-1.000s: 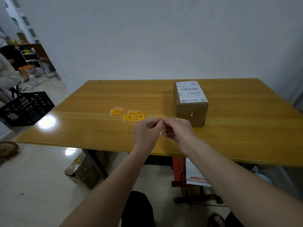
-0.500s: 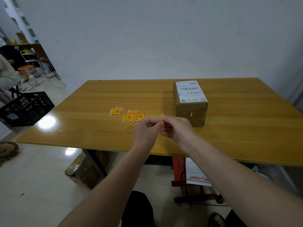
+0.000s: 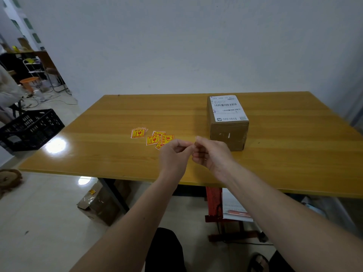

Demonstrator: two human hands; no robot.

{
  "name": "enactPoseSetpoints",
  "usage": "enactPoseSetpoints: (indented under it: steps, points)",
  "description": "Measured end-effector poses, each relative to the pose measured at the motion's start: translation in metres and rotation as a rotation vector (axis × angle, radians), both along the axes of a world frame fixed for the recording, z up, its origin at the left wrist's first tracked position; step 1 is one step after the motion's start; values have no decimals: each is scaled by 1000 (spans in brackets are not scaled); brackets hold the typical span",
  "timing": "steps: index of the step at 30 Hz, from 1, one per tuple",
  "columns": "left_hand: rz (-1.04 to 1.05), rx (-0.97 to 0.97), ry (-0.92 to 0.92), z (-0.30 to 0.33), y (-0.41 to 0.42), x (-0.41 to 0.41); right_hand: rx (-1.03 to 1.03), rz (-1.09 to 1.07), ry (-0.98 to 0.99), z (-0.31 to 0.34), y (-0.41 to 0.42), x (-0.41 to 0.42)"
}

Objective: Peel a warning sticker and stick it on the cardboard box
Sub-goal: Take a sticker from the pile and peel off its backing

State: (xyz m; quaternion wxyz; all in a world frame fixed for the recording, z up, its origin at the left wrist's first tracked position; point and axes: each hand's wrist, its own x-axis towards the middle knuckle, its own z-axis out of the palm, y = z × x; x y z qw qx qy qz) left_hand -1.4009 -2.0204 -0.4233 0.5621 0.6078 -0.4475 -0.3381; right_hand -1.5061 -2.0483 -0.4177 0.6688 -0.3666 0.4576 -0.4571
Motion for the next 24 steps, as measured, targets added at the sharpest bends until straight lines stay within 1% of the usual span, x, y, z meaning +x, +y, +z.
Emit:
enactPoseSetpoints:
  steps: [3,14,18,22,24]
  points:
    - [5,-4,-39,-1,0,0,2,14,10,-2,-1,1]
    - [-10,-11,-85,-3,0,1,4,27,17,-3,-2,-1]
    - [-24,3,-26,-3,0,1,-5,48,1,-2,-2,-3]
    - [-34,16,92,-2,2,0,-11,63,0,-1,-2,-3]
    - [-46,29,120,-2,3,0,-14,65,1,-2,-3,-4]
